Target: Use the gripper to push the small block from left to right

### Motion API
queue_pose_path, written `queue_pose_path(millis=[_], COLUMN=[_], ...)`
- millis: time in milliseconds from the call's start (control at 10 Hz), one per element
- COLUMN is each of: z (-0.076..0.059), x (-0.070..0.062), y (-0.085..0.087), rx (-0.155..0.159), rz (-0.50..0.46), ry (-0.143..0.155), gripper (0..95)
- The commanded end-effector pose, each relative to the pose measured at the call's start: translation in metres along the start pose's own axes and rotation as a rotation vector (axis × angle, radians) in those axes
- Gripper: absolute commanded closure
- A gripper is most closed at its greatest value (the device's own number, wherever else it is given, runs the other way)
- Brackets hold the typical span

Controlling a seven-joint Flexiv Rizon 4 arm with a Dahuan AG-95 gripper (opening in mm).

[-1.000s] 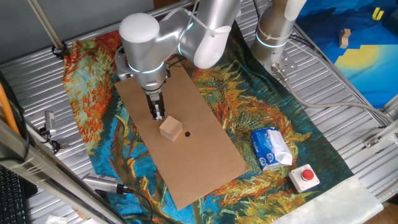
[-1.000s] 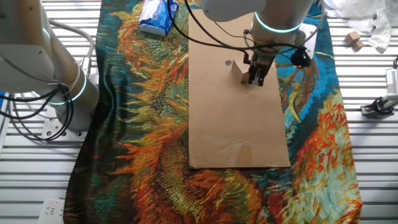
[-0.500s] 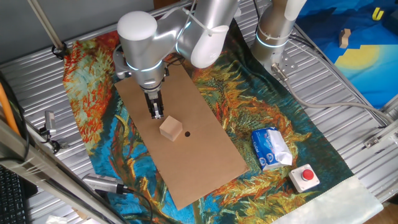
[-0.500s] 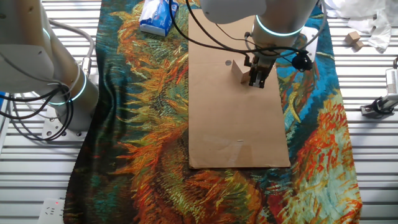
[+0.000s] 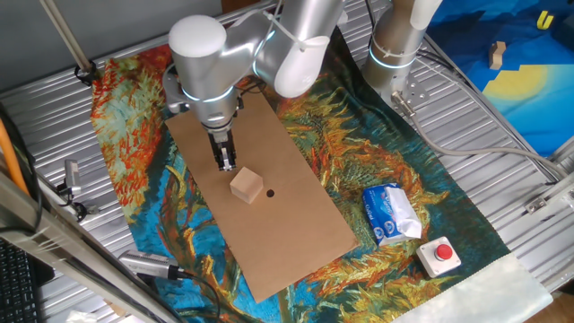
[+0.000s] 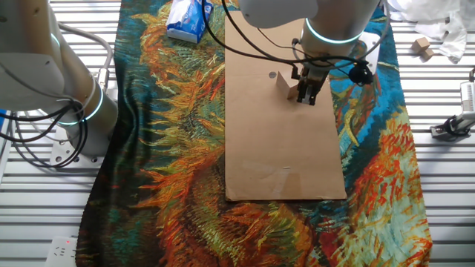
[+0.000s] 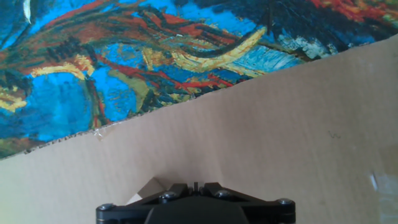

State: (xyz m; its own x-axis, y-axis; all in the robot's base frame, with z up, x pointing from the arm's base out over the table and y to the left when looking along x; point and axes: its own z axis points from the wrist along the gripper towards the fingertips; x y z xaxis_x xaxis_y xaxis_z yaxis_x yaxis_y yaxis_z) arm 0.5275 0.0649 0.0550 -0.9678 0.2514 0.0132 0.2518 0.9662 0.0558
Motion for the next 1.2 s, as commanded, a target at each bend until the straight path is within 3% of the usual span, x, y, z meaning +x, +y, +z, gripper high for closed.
queue_pose_path(millis=[100,500,700,1100,1200], z=[0.0007,0.0007,0.0007,0.0007,0.0007], x=[-0.0002,-0.0002,-0.0002,-0.0002,-0.0002], y=[0.0004,0.0004,0.0004,0.0004,0.0004], rx=[-0.008,-0.024,-0.011,0.035,0.034], rz=[-0.047,-0.157,-0.243,-0.318,-0.321], ry=[0.012,0.037,0.063,0.058,0.058], gripper=[95.0,95.0,95.0,95.0,95.0])
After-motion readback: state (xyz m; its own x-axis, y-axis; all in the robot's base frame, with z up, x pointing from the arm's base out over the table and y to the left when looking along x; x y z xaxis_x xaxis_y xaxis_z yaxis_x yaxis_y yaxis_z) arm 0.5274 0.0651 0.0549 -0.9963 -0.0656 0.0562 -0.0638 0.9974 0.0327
